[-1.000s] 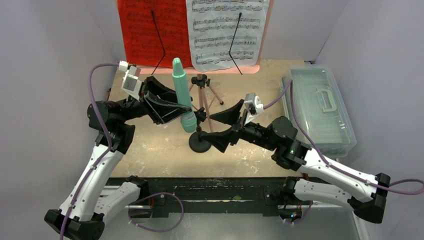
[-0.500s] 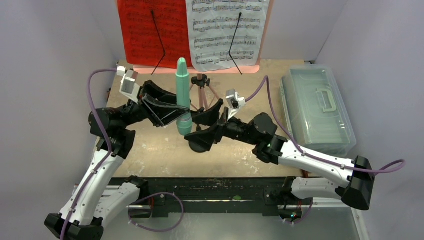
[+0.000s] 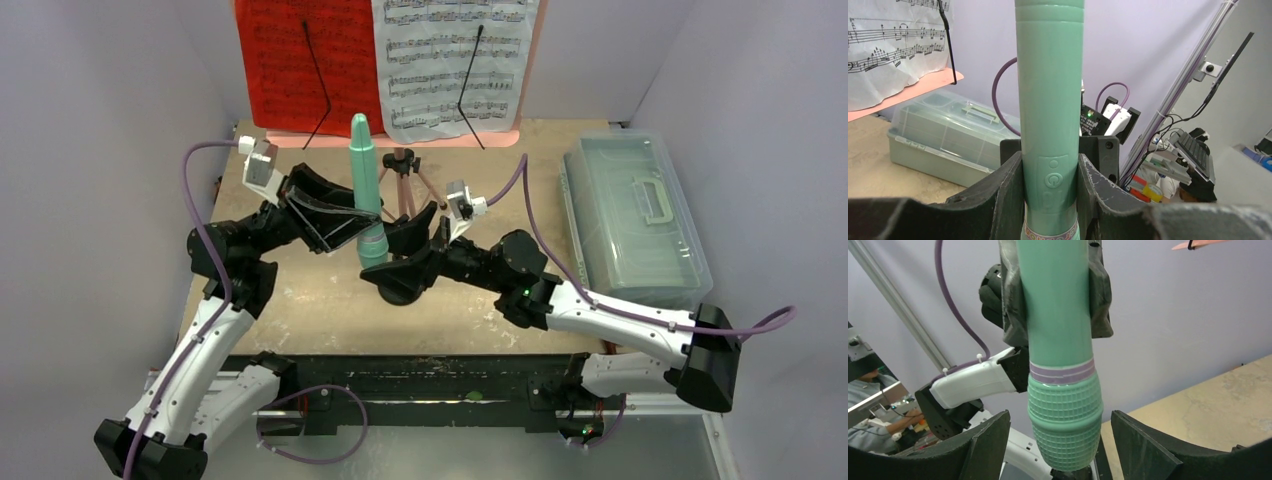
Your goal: Set up the instrument practice props
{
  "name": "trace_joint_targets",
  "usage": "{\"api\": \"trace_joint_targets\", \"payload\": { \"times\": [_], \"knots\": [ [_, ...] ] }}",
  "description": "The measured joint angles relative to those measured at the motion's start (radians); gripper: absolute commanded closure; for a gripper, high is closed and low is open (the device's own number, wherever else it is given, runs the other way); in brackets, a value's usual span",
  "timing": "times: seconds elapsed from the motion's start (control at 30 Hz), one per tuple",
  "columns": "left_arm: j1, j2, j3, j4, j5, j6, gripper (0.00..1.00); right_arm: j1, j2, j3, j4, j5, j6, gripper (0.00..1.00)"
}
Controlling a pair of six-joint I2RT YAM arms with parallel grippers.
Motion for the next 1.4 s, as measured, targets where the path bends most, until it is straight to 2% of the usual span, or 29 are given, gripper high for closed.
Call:
{"api": "trace_joint_targets", "payload": {
  "times": [0.07,0.13,0.17,0.2,0.23,0.27,0.3,0.33,0.4,0.43,0.47,0.5,0.57,0.63,0.73,0.9,1.0,1.07,1.17,1.3,1.4],
  "knots": [
    [0.000,-0.001,-0.010,0.026,-0.011,-0.018,1.00,0.002,0.014,0.000,-0.002,0.011,-0.004,0.35],
    [0.000,-0.002,-0.021,0.058,-0.021,-0.040,1.00,0.006,0.023,0.000,-0.003,0.028,-0.009,0.53],
    [0.000,-0.002,-0.029,0.076,-0.026,-0.051,1.00,0.006,0.025,0.000,-0.004,0.034,-0.014,0.69],
    [0.000,-0.002,-0.038,0.096,-0.033,-0.053,1.00,0.006,0.025,0.000,-0.003,0.034,-0.016,0.92],
    [0.001,0.000,-0.047,0.114,-0.041,-0.068,1.00,0.010,0.023,0.000,-0.005,0.043,-0.023,1.00],
    [0.001,0.001,-0.053,0.128,-0.045,-0.083,1.00,0.013,0.019,0.000,-0.008,0.050,-0.035,1.00],
    [0.001,0.002,-0.055,0.135,-0.046,-0.090,0.93,0.013,0.017,0.000,-0.014,0.050,-0.045,1.00],
    [0.001,0.007,-0.055,0.145,-0.040,-0.094,0.81,0.013,0.010,0.000,-0.027,0.047,-0.064,1.00],
    [0.000,0.017,-0.049,0.136,-0.004,-0.079,0.46,0.013,-0.013,0.000,-0.079,0.043,-0.110,1.00],
    [-0.001,0.020,-0.039,0.107,0.019,-0.050,0.33,0.013,-0.031,0.000,-0.124,0.039,-0.137,1.00],
    [-0.005,0.020,-0.016,0.039,0.040,0.001,0.22,0.013,-0.050,0.001,-0.168,0.040,-0.164,1.00],
    [-0.007,0.018,0.032,-0.103,0.054,0.087,0.16,0.011,-0.077,0.002,-0.230,0.040,-0.208,1.00],
    [-0.009,0.018,0.155,-0.409,0.036,0.294,0.10,0.006,-0.143,0.003,-0.363,0.054,-0.282,1.00],
    [-0.019,-0.001,0.248,-0.640,-0.024,0.472,0.09,0.002,-0.206,0.006,-0.481,0.076,-0.338,1.00],
    [-0.026,-0.069,0.295,-0.845,-0.121,0.642,0.13,-0.001,-0.285,0.028,-0.669,0.136,-0.406,1.00],
    [-0.030,-0.156,0.344,-1.065,-0.341,0.801,0.16,-0.001,-0.322,0.102,-0.977,0.303,-0.518,1.00],
    [-0.031,-0.144,0.409,-1.133,-0.399,0.840,0.16,-0.003,-0.344,0.115,-1.115,0.362,-0.609,1.00],
    [-0.032,-0.124,0.456,-1.144,-0.382,0.852,0.18,-0.005,-0.369,0.116,-1.197,0.359,-0.669,1.00],
    [-0.035,-0.088,0.513,-1.138,-0.301,0.851,0.30,-0.006,-0.394,0.136,-1.300,0.306,-0.746,1.00],
    [-0.053,-0.023,0.557,-1.099,-0.113,0.838,0.30,-0.006,-0.370,0.186,-1.402,0.256,-0.785,1.00],
    [-0.068,0.027,0.534,-1.004,0.031,0.762,0.30,-0.006,-0.334,0.209,-1.470,0.226,-0.794,1.00]
  ]
}}
